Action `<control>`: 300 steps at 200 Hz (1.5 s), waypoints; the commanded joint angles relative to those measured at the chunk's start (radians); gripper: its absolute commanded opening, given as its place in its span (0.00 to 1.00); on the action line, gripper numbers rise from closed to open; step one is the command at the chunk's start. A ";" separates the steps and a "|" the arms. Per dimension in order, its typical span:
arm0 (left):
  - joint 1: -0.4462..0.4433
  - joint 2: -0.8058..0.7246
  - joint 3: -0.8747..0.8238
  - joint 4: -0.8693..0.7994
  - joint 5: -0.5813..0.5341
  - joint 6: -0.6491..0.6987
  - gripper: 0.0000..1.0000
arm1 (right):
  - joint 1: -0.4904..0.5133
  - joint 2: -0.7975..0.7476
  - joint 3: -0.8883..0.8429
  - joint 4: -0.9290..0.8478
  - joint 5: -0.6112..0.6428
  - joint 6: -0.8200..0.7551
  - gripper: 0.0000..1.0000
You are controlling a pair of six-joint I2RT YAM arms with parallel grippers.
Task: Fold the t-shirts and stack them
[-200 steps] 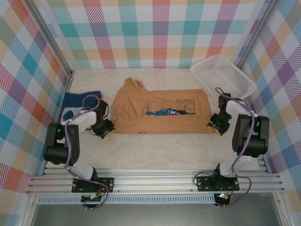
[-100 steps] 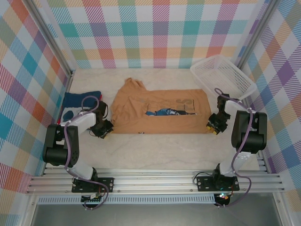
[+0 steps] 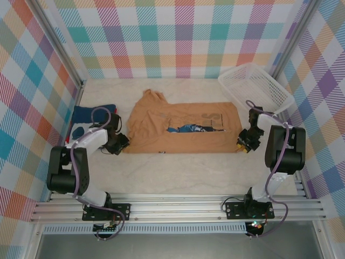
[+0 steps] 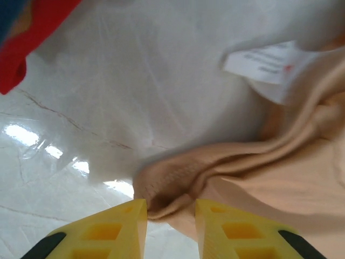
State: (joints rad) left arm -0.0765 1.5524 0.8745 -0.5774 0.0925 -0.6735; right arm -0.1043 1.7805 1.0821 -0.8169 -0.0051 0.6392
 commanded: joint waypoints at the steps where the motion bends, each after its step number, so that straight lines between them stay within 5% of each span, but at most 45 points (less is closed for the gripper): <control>1: 0.005 0.026 0.023 -0.040 -0.006 0.034 0.30 | 0.007 0.029 0.022 -0.002 -0.002 -0.007 0.24; 32: -0.003 0.096 0.031 -0.023 -0.008 0.046 0.28 | 0.019 0.040 0.033 -0.007 -0.002 -0.012 0.25; 52: -0.006 0.132 0.039 -0.017 -0.059 0.040 0.12 | 0.029 0.054 0.035 -0.005 -0.001 -0.010 0.24; 65: -0.006 0.154 0.053 -0.029 -0.107 0.041 0.00 | 0.037 0.063 0.035 -0.006 0.005 -0.008 0.14; 79: -0.007 0.153 0.058 -0.040 -0.141 0.042 0.00 | 0.042 0.065 0.032 -0.011 0.019 -0.002 0.00; 171: -0.113 -0.331 -0.193 -0.351 -0.216 -0.075 0.00 | 0.055 -0.213 -0.161 -0.203 0.075 0.088 0.00; 226: -0.171 -0.279 -0.181 -0.452 -0.232 -0.224 0.00 | 0.063 -0.289 -0.217 -0.305 0.137 0.172 0.00; 241: -0.174 -0.278 -0.181 -0.476 -0.254 -0.243 0.27 | 0.063 -0.264 -0.214 -0.304 0.122 0.176 0.00; 275: -0.174 -0.343 -0.053 -0.528 -0.292 -0.258 0.52 | 0.063 -0.317 -0.164 -0.335 0.185 0.176 0.31; 300: -0.175 -0.258 0.042 -0.405 -0.155 -0.207 0.36 | 0.091 -0.362 -0.082 -0.319 0.240 0.114 0.37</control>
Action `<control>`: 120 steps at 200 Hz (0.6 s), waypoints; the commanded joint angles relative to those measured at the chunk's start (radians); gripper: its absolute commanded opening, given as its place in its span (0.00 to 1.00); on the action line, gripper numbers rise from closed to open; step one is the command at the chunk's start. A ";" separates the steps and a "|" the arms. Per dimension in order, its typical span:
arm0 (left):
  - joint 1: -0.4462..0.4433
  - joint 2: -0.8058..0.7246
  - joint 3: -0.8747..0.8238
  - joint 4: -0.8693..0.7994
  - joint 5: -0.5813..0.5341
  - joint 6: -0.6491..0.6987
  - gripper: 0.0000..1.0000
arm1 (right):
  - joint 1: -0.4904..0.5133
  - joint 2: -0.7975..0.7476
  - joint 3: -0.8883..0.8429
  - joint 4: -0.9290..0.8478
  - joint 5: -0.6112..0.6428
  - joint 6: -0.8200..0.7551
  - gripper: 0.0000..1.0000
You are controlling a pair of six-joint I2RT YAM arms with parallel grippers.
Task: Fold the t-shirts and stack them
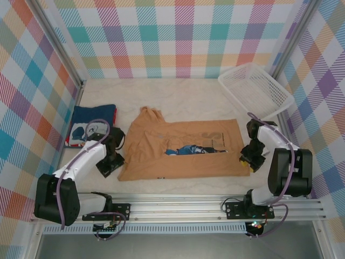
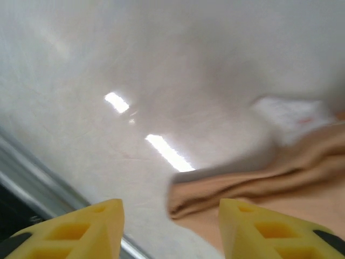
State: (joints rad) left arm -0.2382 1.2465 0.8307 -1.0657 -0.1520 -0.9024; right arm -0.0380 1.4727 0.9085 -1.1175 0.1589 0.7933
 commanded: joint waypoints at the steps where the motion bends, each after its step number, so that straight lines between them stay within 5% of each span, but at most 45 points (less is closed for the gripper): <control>1: -0.015 0.052 0.087 0.091 0.098 0.023 0.34 | 0.026 -0.054 0.095 -0.017 0.075 -0.045 0.36; 18: -0.033 0.124 0.081 0.235 0.218 -0.031 0.25 | 0.057 -0.031 0.125 0.048 0.017 -0.093 0.20; 39: -0.041 0.235 0.086 0.307 0.260 -0.088 0.22 | 0.119 0.011 0.149 0.137 -0.051 -0.120 0.19; 61: -0.026 0.342 0.110 0.304 0.218 -0.050 0.20 | 0.131 0.078 0.171 0.225 -0.117 -0.134 0.18; 97: 0.062 0.386 0.159 0.240 0.059 0.047 0.20 | 0.127 0.204 0.277 0.254 -0.041 -0.169 0.18; 120: 0.115 0.378 0.147 0.251 0.068 0.069 0.21 | 0.126 0.280 0.338 0.278 -0.031 -0.184 0.18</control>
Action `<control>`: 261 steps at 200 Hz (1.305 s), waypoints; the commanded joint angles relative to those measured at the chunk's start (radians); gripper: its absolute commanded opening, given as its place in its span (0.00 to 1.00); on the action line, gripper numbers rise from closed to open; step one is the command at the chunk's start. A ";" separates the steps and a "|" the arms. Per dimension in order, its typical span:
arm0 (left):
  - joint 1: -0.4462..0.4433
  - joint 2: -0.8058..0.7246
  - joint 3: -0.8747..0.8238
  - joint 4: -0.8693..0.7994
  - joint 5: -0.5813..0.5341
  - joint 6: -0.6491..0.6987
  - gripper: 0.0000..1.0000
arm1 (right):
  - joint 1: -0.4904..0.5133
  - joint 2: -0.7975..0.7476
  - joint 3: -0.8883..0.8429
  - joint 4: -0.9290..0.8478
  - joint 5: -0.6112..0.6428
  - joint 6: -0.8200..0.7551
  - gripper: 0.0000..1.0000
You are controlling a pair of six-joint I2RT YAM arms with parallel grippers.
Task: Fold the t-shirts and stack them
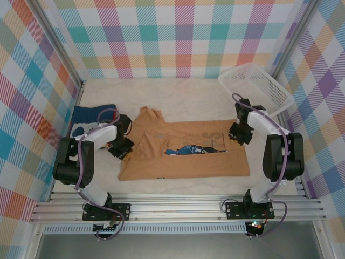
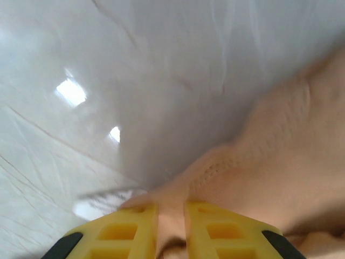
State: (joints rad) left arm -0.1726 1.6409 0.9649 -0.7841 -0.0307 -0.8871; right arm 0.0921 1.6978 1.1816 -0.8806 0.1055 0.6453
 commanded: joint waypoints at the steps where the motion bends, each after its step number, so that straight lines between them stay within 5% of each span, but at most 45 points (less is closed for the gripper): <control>1: 0.050 -0.016 0.013 -0.031 -0.052 0.054 0.21 | -0.004 0.058 0.068 0.041 0.022 -0.035 0.18; 54: 0.032 -0.021 0.259 -0.041 -0.050 -0.029 0.43 | 0.019 0.190 0.259 0.019 0.084 -0.067 0.21; 113: -0.009 0.370 0.546 0.020 0.043 0.068 0.26 | 0.055 0.322 0.359 -0.008 0.094 -0.059 0.23; 207: 0.042 0.372 0.440 -0.125 -0.160 0.084 0.26 | 0.113 0.353 0.222 -0.062 0.001 -0.021 0.23; 261: 0.059 0.347 0.529 -0.051 -0.070 0.168 0.36 | 0.151 0.278 0.196 -0.055 0.003 0.007 0.26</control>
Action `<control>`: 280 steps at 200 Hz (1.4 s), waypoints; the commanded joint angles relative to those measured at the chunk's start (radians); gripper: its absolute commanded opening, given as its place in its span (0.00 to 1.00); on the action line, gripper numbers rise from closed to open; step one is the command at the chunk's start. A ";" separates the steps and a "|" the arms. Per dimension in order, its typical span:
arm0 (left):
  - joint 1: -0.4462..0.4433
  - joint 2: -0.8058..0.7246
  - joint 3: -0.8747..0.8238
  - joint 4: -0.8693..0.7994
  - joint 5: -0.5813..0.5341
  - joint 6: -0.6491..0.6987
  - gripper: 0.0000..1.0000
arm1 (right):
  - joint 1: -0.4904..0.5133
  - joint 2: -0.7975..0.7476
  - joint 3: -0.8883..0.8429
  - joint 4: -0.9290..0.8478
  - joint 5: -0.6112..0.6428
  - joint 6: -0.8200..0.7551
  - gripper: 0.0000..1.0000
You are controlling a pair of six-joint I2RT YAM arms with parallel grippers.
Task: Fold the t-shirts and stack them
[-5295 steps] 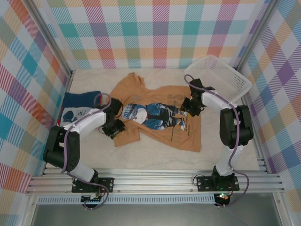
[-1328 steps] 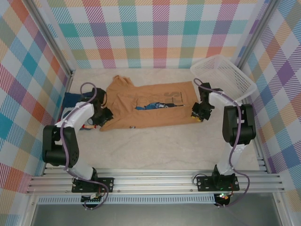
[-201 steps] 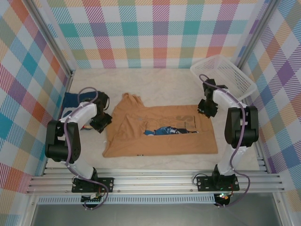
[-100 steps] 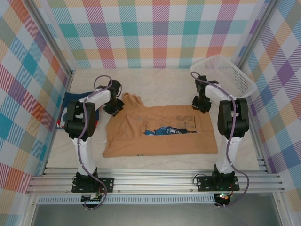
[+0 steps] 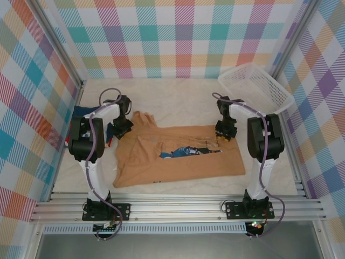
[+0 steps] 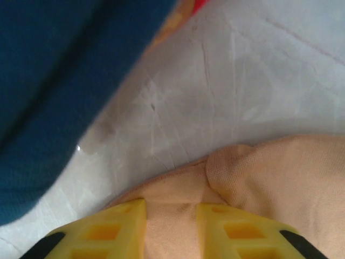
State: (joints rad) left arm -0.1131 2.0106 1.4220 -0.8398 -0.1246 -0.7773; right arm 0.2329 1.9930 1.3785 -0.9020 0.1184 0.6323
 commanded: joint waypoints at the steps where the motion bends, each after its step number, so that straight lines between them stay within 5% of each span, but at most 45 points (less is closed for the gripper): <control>1: 0.000 -0.023 0.078 0.005 0.025 0.060 0.36 | 0.010 -0.017 0.004 -0.032 -0.008 0.018 0.26; 97: -0.007 0.228 0.526 -0.063 0.145 0.110 0.46 | -0.067 0.176 0.379 -0.103 0.138 -0.027 0.36; 165: -0.009 0.227 0.531 -0.055 0.160 0.164 0.46 | -0.066 0.271 0.433 -0.118 0.155 -0.017 0.35; 215: -0.011 0.161 0.504 -0.036 0.168 0.166 0.46 | -0.012 0.061 0.240 0.049 0.232 -0.055 0.38; 280: -0.013 0.126 0.443 -0.019 0.175 0.165 0.46 | -0.008 0.085 0.217 0.046 0.217 -0.062 0.40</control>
State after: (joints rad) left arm -0.1219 2.1723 1.8851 -0.8597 0.0380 -0.6304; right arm 0.2241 2.0857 1.6085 -0.8528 0.3325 0.5854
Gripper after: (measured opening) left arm 0.463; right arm 0.403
